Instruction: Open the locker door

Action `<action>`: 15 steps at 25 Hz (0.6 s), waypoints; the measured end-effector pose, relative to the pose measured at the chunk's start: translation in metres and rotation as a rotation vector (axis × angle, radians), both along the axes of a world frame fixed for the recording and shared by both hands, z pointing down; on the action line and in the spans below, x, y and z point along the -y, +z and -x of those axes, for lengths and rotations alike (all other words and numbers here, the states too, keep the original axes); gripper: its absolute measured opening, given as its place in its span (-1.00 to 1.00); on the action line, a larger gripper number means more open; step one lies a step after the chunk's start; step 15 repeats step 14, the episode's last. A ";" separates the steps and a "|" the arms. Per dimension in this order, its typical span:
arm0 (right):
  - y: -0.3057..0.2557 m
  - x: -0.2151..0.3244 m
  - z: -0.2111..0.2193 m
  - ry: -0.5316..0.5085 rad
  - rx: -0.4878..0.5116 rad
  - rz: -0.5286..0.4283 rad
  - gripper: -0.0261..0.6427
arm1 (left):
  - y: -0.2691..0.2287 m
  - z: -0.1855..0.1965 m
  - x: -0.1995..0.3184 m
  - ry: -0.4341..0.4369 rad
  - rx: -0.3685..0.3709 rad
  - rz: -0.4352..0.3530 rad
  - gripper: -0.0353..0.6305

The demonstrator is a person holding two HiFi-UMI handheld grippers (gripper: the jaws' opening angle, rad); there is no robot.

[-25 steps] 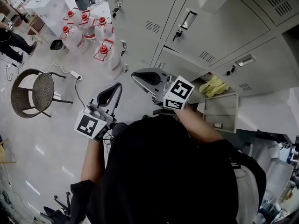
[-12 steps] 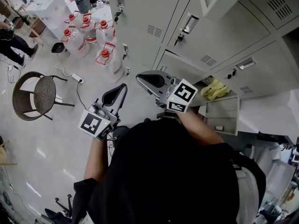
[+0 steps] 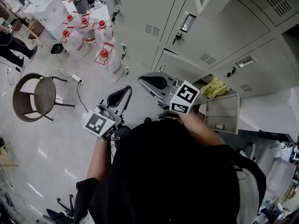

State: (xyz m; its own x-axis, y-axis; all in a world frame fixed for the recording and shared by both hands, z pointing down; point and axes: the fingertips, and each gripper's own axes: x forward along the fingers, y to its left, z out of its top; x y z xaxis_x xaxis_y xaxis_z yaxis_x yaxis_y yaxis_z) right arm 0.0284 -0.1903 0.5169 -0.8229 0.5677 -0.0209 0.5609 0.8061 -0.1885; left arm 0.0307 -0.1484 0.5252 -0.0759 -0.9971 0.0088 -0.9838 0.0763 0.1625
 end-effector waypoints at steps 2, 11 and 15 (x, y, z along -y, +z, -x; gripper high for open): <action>0.003 0.000 -0.002 0.001 -0.011 -0.002 -0.89 | 0.002 -0.003 0.000 0.000 -0.008 0.002 -0.86; 0.011 0.001 -0.012 -0.006 -0.040 -0.009 -0.89 | 0.020 -0.015 -0.007 0.046 -0.044 0.070 -0.86; 0.012 -0.001 -0.015 -0.014 -0.043 -0.012 -0.89 | 0.023 -0.022 -0.007 0.071 -0.056 0.078 -0.86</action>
